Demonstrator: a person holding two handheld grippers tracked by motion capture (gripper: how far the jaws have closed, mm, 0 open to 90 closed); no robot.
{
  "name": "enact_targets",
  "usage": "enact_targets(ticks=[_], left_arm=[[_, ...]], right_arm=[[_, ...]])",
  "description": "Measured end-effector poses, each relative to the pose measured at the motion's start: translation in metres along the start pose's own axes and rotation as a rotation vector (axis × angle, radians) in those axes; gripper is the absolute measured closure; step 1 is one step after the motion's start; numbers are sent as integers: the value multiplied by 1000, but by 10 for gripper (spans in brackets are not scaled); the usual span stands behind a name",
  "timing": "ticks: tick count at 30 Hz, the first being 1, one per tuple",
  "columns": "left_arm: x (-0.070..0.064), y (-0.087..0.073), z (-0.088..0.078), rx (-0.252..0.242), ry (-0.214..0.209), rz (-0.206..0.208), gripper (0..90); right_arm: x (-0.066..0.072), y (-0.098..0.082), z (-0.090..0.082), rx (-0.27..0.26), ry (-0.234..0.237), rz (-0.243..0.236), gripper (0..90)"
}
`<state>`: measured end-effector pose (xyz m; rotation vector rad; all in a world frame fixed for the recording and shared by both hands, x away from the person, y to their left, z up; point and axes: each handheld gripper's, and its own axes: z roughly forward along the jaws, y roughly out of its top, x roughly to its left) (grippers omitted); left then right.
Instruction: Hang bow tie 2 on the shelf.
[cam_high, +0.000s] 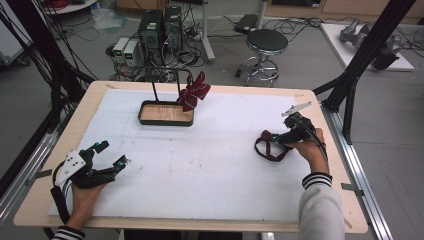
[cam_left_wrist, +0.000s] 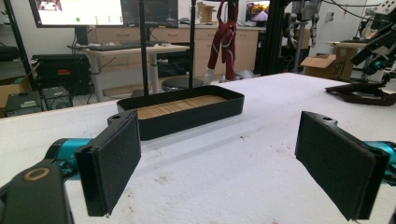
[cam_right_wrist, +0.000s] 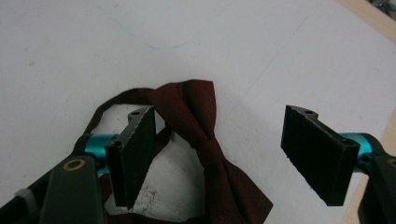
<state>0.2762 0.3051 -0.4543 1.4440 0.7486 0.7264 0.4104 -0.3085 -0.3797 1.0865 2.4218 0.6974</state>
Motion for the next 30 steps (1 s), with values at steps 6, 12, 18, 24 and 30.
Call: enact_targets(ticks=[6,12,18,24,30], left_arm=[[0,0,0,-1,-1,-1,148],[0,0,0,-1,-1,0,148],[0,0,0,-2,-1,-1,148],[0,0,0,-2,-1,2,147],[0,0,0,-1,-1,0,147]], right_arm=[[-1,-2,5,22,24,-2,269],[-2,-3,9,54,24,-8,280],[-2,-4,14,88,36,-15,336],[-2,-4,19,122,45,-21,351],[-4,-5,23,137,46,-22,376]])
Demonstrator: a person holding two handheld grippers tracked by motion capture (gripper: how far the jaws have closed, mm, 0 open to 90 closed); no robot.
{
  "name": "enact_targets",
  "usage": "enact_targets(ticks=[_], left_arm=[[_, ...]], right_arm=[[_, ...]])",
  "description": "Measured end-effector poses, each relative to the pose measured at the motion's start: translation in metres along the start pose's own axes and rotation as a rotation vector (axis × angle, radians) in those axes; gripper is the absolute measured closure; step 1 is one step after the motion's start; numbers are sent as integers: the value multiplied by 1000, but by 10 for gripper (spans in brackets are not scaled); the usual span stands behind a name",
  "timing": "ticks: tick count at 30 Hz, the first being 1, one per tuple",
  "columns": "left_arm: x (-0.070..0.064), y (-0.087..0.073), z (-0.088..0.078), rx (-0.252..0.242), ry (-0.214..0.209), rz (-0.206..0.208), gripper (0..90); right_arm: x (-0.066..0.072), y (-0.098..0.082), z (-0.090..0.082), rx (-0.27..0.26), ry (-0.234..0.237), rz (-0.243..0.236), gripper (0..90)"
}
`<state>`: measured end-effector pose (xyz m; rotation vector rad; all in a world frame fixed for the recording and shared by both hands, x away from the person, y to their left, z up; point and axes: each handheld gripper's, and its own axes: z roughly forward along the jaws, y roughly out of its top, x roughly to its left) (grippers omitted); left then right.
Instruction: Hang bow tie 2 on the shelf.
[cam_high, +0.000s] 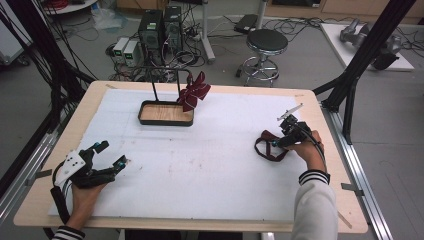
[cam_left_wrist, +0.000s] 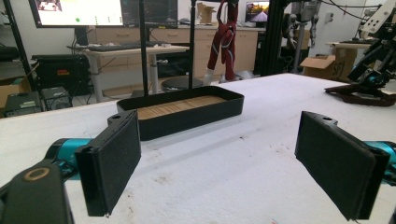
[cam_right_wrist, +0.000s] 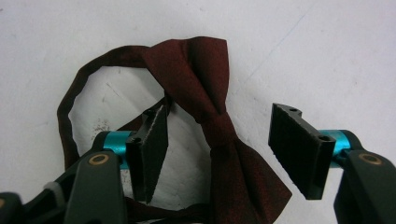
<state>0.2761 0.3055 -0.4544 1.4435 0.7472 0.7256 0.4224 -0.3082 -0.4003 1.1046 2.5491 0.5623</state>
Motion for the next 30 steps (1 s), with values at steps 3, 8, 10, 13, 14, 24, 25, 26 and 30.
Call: enact_targets(ticks=[3,8,10,13,14,24,25,26,30], left_arm=[[0,0,0,0,-1,0,147],[0,0,0,1,0,-3,147],[0,0,0,2,0,-1,148],[0,0,0,1,0,-3,148],[0,0,0,1,-1,-2,148],[0,0,0,-1,0,-3,148],[0,0,0,-1,0,-3,148],[0,0,0,-1,-1,-2,148],[0,0,0,0,1,-2,148]], right_arm=[[0,-1,2,26,6,2,396],[0,1,5,42,-6,-8,428],[1,2,7,55,-7,-17,434],[1,3,8,58,-10,-21,480],[1,3,8,62,-14,-19,494],[1,3,11,90,-23,-28,598],[2,3,12,93,-22,-26,611],[3,3,13,97,-27,-30,627],[4,3,13,102,-32,-41,719]])
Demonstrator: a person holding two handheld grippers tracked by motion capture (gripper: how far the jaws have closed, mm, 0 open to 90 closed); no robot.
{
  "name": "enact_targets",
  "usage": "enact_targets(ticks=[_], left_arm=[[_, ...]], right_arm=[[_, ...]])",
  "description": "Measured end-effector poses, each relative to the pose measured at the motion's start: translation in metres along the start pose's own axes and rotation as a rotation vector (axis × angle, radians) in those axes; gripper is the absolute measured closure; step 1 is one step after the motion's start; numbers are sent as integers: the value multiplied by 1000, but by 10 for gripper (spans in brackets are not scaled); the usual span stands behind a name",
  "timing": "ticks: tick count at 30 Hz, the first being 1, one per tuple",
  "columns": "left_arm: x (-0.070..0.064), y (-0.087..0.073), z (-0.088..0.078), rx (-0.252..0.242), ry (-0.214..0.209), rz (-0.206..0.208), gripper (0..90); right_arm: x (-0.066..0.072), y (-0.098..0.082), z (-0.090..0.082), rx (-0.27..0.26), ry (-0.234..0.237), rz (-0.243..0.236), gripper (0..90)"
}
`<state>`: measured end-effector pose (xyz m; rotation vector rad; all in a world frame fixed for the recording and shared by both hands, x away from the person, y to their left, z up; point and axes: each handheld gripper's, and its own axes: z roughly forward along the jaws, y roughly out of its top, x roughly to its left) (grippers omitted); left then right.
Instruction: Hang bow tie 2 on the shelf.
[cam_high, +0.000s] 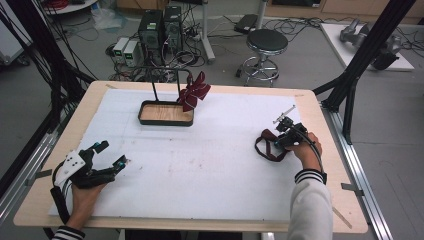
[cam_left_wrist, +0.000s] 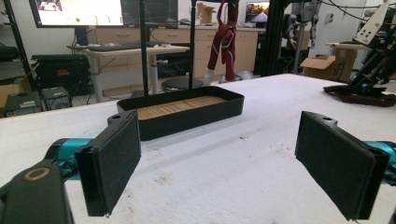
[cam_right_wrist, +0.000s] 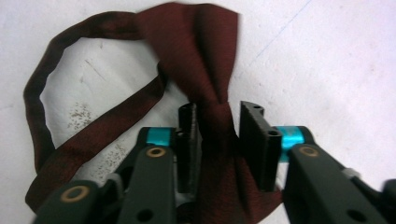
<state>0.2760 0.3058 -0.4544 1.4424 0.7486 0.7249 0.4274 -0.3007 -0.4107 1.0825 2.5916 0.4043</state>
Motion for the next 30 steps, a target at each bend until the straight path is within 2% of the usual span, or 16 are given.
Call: enact_targets(ticks=[14,17,21,23,30], left_arm=[[0,0,0,-1,1,-2,148],[0,0,0,-3,2,-1,148],[0,0,0,-3,1,1,148],[0,0,0,-3,1,1,147],[-1,0,0,-2,1,2,148]], right_arm=[[1,0,-2,-9,4,9,749],[0,0,-4,-39,6,13,749],[0,-1,-6,-85,31,35,749],[-1,-1,-7,-112,31,26,749],[-1,1,-13,-187,53,66,749]])
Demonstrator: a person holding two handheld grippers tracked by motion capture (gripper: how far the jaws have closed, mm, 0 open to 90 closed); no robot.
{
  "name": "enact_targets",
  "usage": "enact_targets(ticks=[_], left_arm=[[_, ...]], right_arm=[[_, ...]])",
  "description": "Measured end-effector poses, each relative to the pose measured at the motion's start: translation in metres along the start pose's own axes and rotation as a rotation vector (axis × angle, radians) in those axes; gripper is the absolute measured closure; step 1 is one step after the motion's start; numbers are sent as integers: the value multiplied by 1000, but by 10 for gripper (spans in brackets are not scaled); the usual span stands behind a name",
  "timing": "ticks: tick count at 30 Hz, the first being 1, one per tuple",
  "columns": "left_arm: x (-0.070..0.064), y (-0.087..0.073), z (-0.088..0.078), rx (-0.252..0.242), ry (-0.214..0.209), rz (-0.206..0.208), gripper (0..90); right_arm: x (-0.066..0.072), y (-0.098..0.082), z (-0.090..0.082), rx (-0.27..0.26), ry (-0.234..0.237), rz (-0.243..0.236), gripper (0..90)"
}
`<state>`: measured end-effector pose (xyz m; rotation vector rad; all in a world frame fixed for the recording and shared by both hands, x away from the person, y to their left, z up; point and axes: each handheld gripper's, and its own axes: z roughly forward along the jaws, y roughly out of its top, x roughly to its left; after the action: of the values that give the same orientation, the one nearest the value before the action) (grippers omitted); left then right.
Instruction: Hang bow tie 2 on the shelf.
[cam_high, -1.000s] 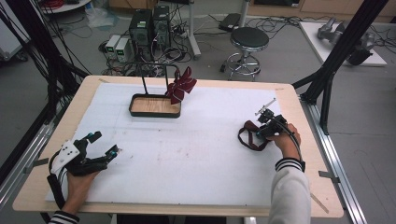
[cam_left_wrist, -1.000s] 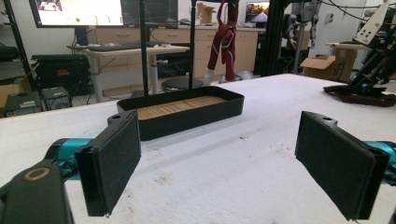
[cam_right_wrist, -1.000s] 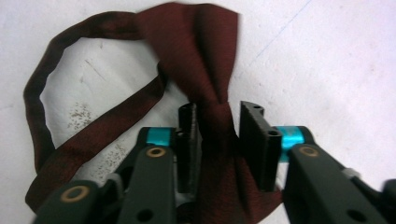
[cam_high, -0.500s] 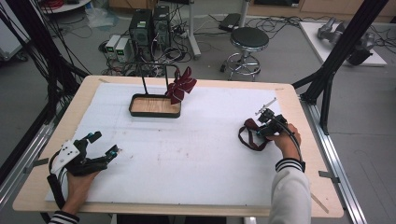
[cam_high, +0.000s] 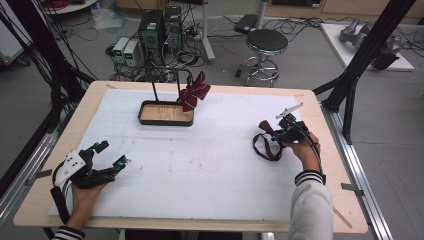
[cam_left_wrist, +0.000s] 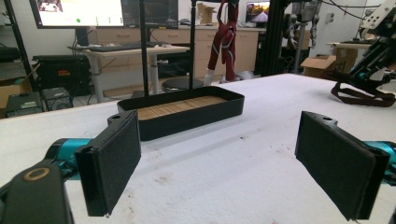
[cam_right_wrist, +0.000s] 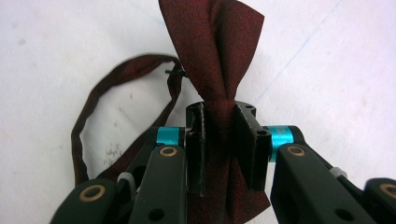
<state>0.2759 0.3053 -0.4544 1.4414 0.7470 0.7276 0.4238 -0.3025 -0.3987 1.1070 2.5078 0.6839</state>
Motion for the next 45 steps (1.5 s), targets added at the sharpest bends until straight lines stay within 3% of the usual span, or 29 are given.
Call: enact_targets(ticks=[15,25,35,45], left_arm=[[0,0,0,1,1,1,147],[0,0,0,2,1,2,147],[0,0,0,1,1,2,147],[0,0,0,3,2,2,148]], right_arm=[[7,12,-16,-241,56,48,748],[12,16,-26,-379,52,63,748],[19,23,-41,-617,75,101,748],[28,30,-42,-666,99,90,748]])
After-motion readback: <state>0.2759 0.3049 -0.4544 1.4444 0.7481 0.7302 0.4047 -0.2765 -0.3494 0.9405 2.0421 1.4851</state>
